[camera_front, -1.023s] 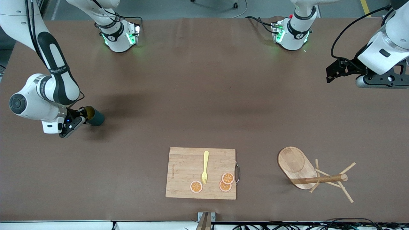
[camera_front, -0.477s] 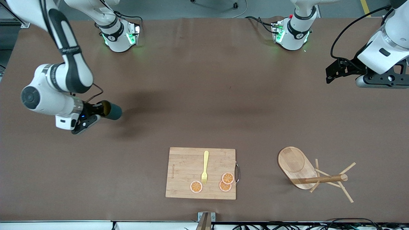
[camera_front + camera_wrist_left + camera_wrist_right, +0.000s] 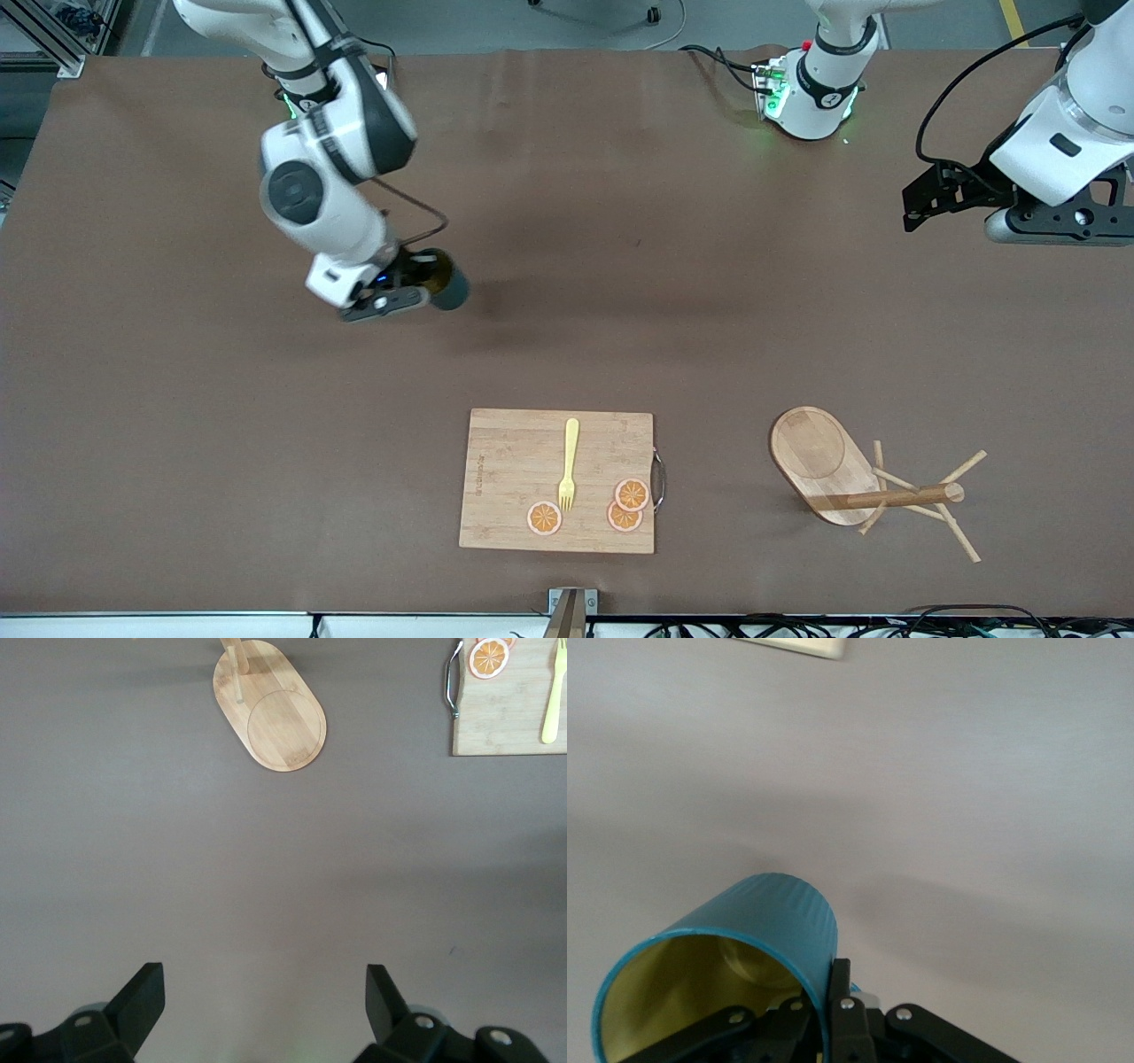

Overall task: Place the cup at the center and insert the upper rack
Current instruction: 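Carry the teal mug to the table center and release it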

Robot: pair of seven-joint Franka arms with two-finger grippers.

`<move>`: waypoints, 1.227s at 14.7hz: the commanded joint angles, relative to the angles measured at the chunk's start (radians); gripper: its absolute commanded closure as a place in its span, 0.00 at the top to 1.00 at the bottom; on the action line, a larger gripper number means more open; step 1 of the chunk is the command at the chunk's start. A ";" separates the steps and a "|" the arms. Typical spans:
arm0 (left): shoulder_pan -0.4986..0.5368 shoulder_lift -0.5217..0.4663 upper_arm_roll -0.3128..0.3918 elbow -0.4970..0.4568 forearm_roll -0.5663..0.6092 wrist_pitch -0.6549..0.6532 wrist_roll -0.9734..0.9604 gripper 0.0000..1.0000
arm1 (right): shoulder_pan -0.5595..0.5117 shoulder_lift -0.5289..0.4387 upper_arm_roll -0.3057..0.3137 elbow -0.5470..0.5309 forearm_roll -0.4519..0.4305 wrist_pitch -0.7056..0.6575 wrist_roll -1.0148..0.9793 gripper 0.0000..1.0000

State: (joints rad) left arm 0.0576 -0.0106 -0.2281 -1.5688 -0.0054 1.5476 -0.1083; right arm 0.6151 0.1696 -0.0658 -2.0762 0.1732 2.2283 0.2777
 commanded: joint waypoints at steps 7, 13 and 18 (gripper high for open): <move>0.004 0.018 -0.022 -0.020 -0.019 0.026 -0.019 1.00 | 0.320 0.322 -0.020 0.229 -0.001 0.166 0.546 0.00; 0.005 0.012 -0.066 -0.069 -0.016 0.072 -0.051 1.00 | 0.382 0.447 -0.023 0.352 -0.007 0.159 0.632 0.33; 0.005 0.012 -0.152 -0.108 -0.018 0.078 -0.170 1.00 | 0.371 0.409 -0.025 0.392 -0.026 0.052 0.624 1.00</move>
State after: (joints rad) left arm 0.0548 0.0187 -0.3321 -1.6494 -0.0068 1.6112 -0.2056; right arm 0.9868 0.6066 -0.0833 -1.7226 0.1658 2.3601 0.8910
